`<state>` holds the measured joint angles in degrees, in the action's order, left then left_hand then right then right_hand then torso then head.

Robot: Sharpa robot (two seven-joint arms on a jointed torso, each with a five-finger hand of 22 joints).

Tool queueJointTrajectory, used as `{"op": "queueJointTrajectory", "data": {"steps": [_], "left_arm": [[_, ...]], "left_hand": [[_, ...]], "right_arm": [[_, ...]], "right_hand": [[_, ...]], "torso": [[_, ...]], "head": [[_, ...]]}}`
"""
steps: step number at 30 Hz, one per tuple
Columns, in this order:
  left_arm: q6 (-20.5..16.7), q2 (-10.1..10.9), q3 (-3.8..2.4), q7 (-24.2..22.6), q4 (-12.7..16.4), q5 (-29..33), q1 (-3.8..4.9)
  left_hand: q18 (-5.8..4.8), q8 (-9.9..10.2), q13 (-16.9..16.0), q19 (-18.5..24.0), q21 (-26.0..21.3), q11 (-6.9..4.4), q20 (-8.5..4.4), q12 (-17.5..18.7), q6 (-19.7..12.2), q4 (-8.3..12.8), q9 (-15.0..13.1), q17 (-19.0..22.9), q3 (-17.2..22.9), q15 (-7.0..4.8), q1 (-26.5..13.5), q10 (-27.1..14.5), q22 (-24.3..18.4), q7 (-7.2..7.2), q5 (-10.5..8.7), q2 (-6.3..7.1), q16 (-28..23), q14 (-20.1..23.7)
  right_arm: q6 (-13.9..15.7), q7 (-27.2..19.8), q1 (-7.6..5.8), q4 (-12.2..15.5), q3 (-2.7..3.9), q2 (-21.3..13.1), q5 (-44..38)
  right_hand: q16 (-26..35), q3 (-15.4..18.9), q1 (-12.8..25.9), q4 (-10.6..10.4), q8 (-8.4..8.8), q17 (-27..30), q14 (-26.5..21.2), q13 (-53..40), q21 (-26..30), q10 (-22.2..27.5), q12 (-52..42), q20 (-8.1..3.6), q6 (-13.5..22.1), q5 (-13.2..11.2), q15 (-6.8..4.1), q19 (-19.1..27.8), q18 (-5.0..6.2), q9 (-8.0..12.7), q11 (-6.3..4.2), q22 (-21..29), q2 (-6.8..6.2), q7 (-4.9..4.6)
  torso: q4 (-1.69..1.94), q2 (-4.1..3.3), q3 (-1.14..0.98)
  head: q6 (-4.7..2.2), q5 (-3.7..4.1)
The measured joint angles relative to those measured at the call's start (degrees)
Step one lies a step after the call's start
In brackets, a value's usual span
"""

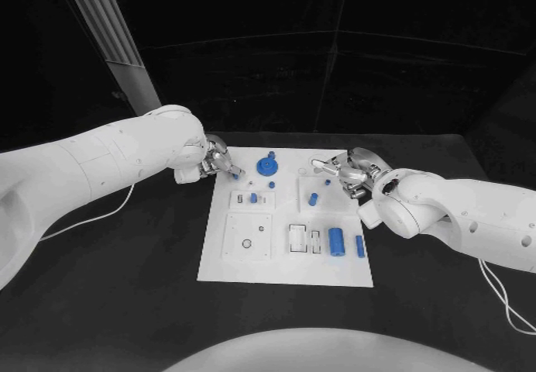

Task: Assemble the parts on the task board

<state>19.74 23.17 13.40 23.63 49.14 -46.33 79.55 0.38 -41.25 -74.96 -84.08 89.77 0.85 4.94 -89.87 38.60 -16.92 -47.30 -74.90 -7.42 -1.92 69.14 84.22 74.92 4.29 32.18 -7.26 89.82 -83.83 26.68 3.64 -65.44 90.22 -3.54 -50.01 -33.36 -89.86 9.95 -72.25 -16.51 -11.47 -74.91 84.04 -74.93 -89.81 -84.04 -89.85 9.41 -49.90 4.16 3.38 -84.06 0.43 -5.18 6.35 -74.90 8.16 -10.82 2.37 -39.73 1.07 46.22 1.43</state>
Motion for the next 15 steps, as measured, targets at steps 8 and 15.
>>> {"op": "queueJointTrajectory", "data": {"steps": [8,15], "left_arm": [[0.0,-0.1,0.00,0.0,-0.3,0.0,0.00],[-0.3,-0.1,0.00,0.0,-0.5,0.0,-0.01]], "left_hand": [[0.00,0.0,0.0,0.0,0.0,-0.01,0.00,0.0,0.4,0.0,0.0,0.0,-2.4,0.00,-4.2,0.0,0.0,0.40,-4.77,0.83,0.0,0.0],[0.00,0.0,0.0,0.0,0.0,-0.02,0.00,0.0,0.4,0.2,0.0,0.0,-2.8,0.00,-4.7,0.0,0.0,0.40,-7.07,0.99,0.0,0.0]], "right_arm": [[0.0,0.1,0.00,0.0,0.00,0.0,0.0],[0.0,0.2,0.00,0.0,0.00,0.0,0.0]], "right_hand": [[0.0,0.0,-0.2,0.0,0.00,0.0,0.0,0.0,0.0,0.0,0.0,0.00,0.0,0.0,0.00,0.0,0.00,0.0,0.00,0.0,0.24,0.00],[0.0,0.0,-0.3,0.0,0.00,0.0,0.0,0.0,0.0,0.0,0.0,0.00,0.0,0.0,0.00,0.0,0.00,0.0,0.00,0.0,0.31,0.00]], "torso": [[0.01,0.00,0.00],[0.02,0.00,-0.02]], "head": [[0.04,0.01],[-0.04,0.02]]}}
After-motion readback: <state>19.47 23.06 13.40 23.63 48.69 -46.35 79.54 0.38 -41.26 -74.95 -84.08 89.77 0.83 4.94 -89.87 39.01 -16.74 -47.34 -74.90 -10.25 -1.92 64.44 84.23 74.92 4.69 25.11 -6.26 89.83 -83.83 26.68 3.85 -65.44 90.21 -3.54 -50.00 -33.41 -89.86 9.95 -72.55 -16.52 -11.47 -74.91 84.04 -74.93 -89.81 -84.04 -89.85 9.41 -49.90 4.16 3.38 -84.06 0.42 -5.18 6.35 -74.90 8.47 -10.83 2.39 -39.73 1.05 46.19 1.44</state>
